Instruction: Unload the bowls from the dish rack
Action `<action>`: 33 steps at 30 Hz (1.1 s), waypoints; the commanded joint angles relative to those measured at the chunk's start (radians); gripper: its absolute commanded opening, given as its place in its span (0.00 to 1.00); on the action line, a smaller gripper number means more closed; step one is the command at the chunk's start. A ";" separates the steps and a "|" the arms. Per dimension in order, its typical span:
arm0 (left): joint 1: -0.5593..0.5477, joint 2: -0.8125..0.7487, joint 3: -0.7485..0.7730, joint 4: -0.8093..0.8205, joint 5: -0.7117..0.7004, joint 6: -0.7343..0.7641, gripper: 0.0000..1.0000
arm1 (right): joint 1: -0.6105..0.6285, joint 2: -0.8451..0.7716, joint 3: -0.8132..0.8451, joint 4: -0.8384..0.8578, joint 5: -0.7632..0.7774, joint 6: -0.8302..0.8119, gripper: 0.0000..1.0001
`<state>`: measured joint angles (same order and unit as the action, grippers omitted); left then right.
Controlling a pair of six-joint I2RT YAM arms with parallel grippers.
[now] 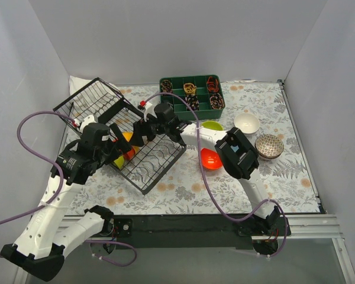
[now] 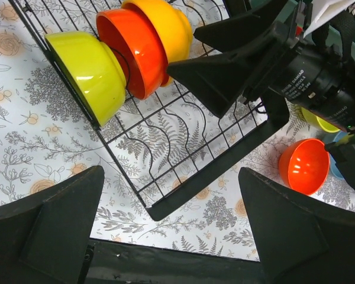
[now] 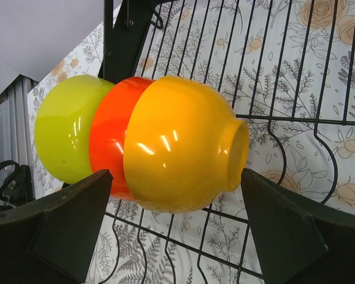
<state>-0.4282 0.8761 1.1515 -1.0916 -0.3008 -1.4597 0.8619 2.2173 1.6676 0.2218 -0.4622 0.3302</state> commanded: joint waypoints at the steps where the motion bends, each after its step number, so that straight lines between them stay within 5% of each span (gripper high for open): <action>1: 0.005 -0.020 -0.012 -0.039 -0.023 -0.010 0.98 | 0.005 0.033 0.067 0.054 -0.027 0.012 0.98; 11: 0.005 -0.009 -0.015 -0.024 -0.015 0.001 0.98 | 0.006 0.084 0.087 0.054 -0.096 0.021 0.91; 14: 0.003 -0.009 -0.015 -0.017 -0.015 0.001 0.98 | 0.006 0.075 0.090 0.053 -0.105 0.024 0.81; 24: 0.005 -0.014 -0.016 -0.005 -0.014 0.005 0.98 | 0.014 0.007 0.084 0.004 -0.086 -0.036 0.12; 33: 0.005 -0.022 -0.018 0.009 -0.009 0.004 0.98 | 0.040 -0.108 0.037 -0.094 0.078 -0.186 0.01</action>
<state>-0.4282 0.8707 1.1385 -1.0935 -0.3038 -1.4612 0.8867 2.2318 1.7180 0.1547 -0.4572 0.2325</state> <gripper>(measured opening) 0.982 0.712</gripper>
